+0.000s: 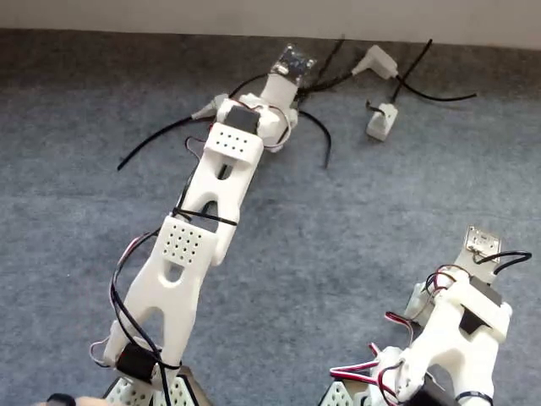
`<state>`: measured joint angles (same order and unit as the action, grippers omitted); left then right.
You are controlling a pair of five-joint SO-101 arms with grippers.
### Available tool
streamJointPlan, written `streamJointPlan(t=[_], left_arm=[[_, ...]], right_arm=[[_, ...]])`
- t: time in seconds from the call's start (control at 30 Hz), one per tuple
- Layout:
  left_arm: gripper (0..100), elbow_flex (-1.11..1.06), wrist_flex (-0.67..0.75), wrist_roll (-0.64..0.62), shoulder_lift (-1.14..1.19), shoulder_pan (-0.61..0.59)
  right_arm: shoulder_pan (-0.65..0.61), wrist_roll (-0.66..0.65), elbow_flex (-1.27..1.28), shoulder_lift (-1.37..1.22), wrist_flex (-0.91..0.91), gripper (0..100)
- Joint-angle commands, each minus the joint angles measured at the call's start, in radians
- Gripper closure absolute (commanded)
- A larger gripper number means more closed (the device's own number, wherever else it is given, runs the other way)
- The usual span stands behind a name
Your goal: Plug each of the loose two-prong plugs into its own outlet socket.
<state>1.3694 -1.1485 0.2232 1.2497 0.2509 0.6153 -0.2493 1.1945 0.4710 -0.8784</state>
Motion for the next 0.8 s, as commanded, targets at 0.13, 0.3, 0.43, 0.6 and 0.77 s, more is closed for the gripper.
streamJointPlan(t=[0.13, 0.3, 0.43, 0.6, 0.77], left_arm=[[76, 0.054, 0.020, -0.051, -0.030, -0.013], [77, 0.054, -0.083, -0.051, -0.173, -0.033], [77, 0.054, -0.281, -0.051, -0.367, -0.053], [77, 0.054, -0.514, -0.051, -0.596, -0.082], [80, 0.005, -0.628, -0.055, -0.796, -0.111]], right_arm=[[-0.007, 0.009, 0.005, -0.001, 0.033, 99.1], [-0.008, 0.009, 0.005, -0.001, 0.033, 99.1], [-0.022, 0.011, 0.005, -0.001, 0.033, 99.1], [-0.125, 0.015, -0.004, -0.001, 0.033, 99.1], [-0.262, 0.017, -0.005, 0.001, 0.031, 99.1]])
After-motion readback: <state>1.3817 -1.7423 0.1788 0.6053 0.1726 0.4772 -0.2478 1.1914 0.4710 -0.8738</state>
